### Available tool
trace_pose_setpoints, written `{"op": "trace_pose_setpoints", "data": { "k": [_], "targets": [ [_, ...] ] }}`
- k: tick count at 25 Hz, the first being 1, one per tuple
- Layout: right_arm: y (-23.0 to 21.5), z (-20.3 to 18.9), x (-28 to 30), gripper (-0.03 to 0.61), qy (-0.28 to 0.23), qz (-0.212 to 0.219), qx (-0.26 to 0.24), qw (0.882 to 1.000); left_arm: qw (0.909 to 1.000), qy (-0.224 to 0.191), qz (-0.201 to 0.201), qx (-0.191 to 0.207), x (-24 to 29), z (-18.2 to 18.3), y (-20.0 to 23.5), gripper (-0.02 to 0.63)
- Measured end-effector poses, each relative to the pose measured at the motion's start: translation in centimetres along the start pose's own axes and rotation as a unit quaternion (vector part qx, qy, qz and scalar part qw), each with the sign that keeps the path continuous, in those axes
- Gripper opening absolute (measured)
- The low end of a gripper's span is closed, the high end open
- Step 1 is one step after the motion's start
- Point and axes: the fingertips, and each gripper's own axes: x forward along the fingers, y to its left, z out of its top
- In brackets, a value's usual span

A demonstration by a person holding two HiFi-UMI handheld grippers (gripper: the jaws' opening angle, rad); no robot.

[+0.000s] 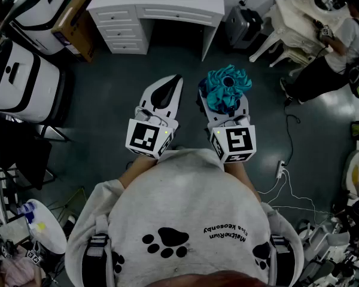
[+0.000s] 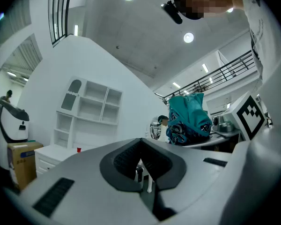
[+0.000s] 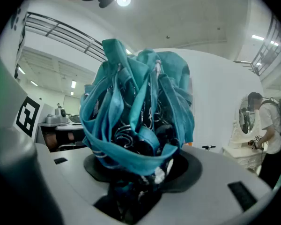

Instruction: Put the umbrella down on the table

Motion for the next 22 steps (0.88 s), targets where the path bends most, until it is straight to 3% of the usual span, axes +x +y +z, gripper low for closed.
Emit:
{"op": "trace_pose_setpoints", "data": {
  "k": [9, 22],
  "targets": [
    [2.2, -0.6, 0.3, 0.264, -0.001, -0.022, 0.013, 1.000, 0.9998, 0.005, -0.019, -0.008, -1.9, -0.7, 1.6, 0.011],
    [1.9, -2.1, 1.2, 0.264, 0.014, -0.051, 0.041, 0.998, 0.9983, 0.012, -0.053, -0.024, -1.3, -2.0, 2.7, 0.012]
  ]
}}
